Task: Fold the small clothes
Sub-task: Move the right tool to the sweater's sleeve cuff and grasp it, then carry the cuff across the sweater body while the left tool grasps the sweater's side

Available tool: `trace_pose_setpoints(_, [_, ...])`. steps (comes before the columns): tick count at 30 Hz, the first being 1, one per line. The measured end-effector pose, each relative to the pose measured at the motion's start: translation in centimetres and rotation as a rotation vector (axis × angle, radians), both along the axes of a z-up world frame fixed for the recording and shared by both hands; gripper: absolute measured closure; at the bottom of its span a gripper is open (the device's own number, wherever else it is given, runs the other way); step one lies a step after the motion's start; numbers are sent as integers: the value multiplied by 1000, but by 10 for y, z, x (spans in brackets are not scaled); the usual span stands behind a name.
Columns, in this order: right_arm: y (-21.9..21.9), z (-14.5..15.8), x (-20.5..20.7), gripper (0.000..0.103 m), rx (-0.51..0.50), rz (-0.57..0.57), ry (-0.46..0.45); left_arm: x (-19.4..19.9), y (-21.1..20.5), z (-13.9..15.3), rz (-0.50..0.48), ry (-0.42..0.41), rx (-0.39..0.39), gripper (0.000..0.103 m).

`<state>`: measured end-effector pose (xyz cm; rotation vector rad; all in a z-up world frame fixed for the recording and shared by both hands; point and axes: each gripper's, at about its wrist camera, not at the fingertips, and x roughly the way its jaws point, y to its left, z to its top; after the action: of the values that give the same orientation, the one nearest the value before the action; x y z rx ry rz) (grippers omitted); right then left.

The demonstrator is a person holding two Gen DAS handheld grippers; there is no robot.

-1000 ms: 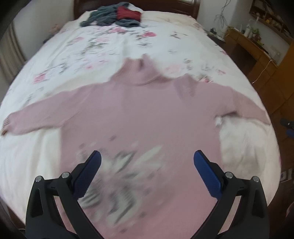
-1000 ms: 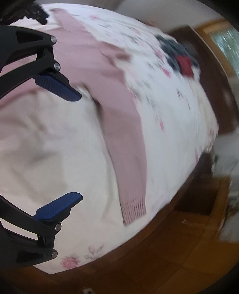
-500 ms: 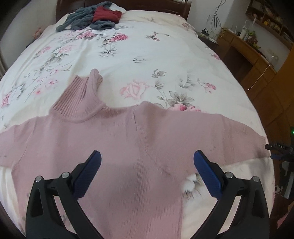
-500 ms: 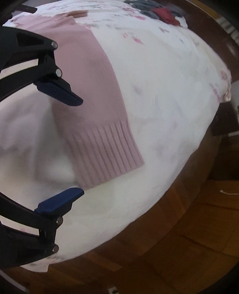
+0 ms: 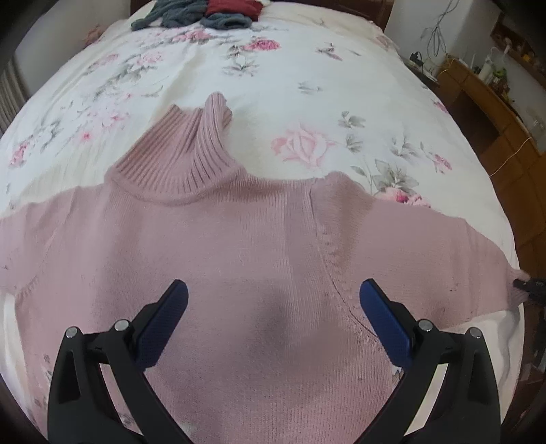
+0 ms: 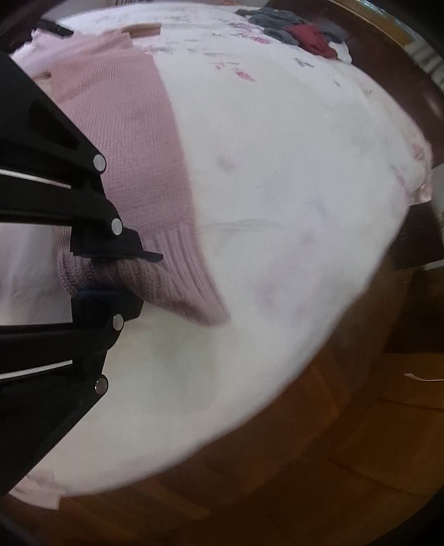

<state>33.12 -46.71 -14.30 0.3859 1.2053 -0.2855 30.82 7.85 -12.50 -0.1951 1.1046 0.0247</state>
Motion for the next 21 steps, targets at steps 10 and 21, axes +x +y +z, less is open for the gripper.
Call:
trace_pose_setpoints(10, [3, 4, -7, 90, -36, -117, -34, -8, 26, 8, 14, -5, -10, 3])
trace_pose_setpoints(21, [131, 92, 0, 90, 59, 157, -215, -33, 88, 12, 56, 24, -5, 3])
